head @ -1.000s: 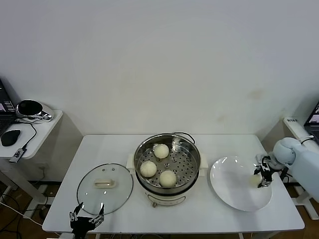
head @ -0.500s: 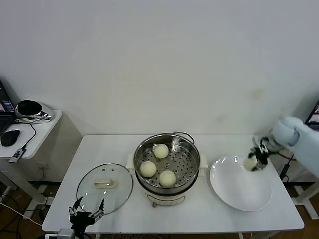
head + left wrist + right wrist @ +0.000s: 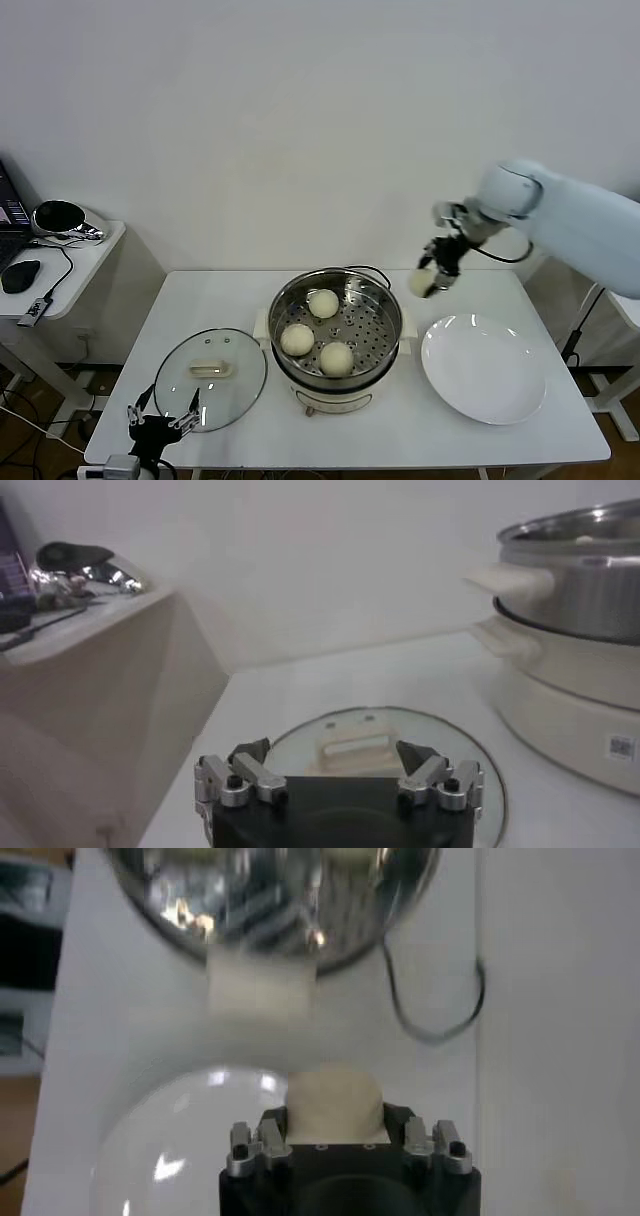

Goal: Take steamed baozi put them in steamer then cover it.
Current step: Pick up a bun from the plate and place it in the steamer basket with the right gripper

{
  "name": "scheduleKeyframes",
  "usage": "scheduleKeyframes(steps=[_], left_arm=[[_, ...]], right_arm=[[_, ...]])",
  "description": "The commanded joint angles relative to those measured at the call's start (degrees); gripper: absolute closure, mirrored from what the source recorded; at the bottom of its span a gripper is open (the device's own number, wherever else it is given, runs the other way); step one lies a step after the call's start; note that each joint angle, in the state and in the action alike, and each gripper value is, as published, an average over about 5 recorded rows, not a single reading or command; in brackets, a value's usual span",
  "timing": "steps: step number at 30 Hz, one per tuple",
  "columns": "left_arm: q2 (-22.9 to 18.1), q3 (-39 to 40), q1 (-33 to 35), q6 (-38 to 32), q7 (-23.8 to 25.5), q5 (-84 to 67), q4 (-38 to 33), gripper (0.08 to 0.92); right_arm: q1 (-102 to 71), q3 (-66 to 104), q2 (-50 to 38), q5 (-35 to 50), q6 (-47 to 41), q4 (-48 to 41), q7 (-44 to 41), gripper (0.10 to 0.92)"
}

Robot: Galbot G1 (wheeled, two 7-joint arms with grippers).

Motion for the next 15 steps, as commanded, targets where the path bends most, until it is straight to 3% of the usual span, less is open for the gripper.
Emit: scheduleKeyframes(steps=[1, 15], left_arm=[[-0.19, -0.28, 0.11, 0.00, 0.00, -0.61, -2.24, 0.177], [-0.34, -0.32, 0.13, -0.20, -0.06, -1.11, -1.75, 0.177]], right_arm=[[6.07, -9.02, 16.32, 9.29, -4.90, -2.76, 0.75, 0.431], [-2.31, -9.54, 18.52, 1.49, -6.33, -4.38, 3.88, 0.431]])
